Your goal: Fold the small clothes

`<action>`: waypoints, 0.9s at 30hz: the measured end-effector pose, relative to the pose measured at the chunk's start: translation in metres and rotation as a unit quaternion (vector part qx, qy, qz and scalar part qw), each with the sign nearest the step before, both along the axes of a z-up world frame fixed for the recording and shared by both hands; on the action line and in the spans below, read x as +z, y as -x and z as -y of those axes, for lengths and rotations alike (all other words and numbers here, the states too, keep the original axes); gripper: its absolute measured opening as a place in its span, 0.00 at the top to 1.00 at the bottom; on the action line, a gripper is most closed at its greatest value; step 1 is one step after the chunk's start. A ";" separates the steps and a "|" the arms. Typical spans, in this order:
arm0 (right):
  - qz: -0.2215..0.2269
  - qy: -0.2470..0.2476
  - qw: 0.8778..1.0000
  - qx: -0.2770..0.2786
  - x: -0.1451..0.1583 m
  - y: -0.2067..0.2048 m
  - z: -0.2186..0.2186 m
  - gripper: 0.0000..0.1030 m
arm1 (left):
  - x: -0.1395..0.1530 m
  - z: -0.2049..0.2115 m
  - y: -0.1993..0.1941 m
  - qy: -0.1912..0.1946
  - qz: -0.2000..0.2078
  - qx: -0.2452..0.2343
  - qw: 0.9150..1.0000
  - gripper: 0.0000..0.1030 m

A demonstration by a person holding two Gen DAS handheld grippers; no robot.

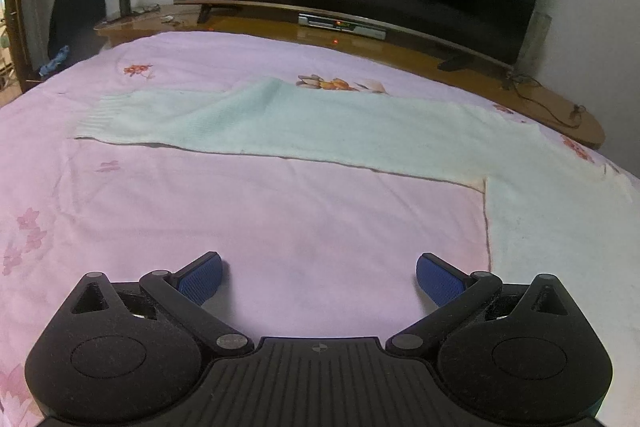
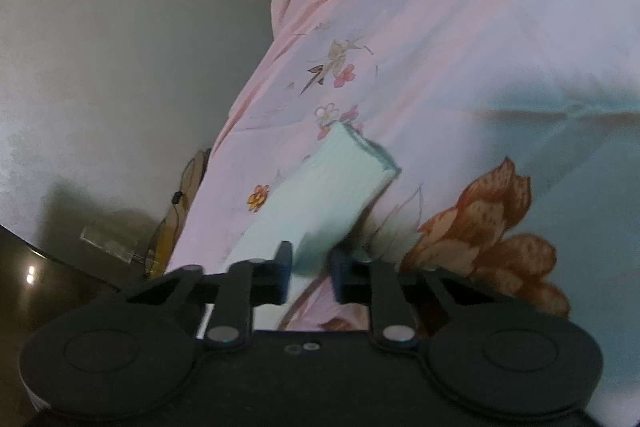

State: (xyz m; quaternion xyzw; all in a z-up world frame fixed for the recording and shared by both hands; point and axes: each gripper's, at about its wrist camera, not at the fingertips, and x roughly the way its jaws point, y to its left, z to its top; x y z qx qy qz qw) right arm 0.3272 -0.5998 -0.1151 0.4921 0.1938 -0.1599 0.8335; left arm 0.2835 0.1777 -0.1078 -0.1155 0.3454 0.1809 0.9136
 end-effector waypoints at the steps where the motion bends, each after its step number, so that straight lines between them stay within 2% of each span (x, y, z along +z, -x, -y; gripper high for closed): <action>1: -0.006 0.005 1.000 0.000 0.002 -0.002 0.001 0.94 | 0.000 0.000 0.000 0.000 -0.002 0.002 1.000 0.00; 2: -0.016 0.014 1.000 -0.001 0.004 -0.005 0.001 0.97 | 0.000 -0.001 0.001 0.002 -0.004 0.002 1.000 0.00; 4: -0.030 0.040 0.999 0.003 0.010 -0.011 -0.002 0.97 | 0.001 -0.003 0.004 0.009 -0.003 0.004 1.000 0.00; 8: -0.050 0.135 0.989 0.027 0.040 -0.023 -0.027 0.96 | 0.001 -0.008 0.011 -0.006 -0.018 0.014 1.000 0.00; 12: -0.030 0.210 0.973 0.091 0.078 -0.039 -0.077 0.96 | -0.005 -0.016 0.022 -0.029 -0.036 0.035 0.998 0.00; 15: -0.011 0.240 0.959 0.147 0.097 -0.056 -0.125 0.96 | -0.008 -0.023 0.032 -0.033 -0.041 0.038 0.998 0.00; 21: 0.023 0.266 0.924 0.274 0.109 -0.094 -0.247 0.96 | -0.006 -0.032 0.049 -0.034 -0.042 0.037 0.998 0.00; 27: 0.030 0.290 0.873 0.392 0.098 -0.110 -0.379 0.96 | -0.004 -0.042 0.062 -0.033 -0.037 0.038 0.998 0.00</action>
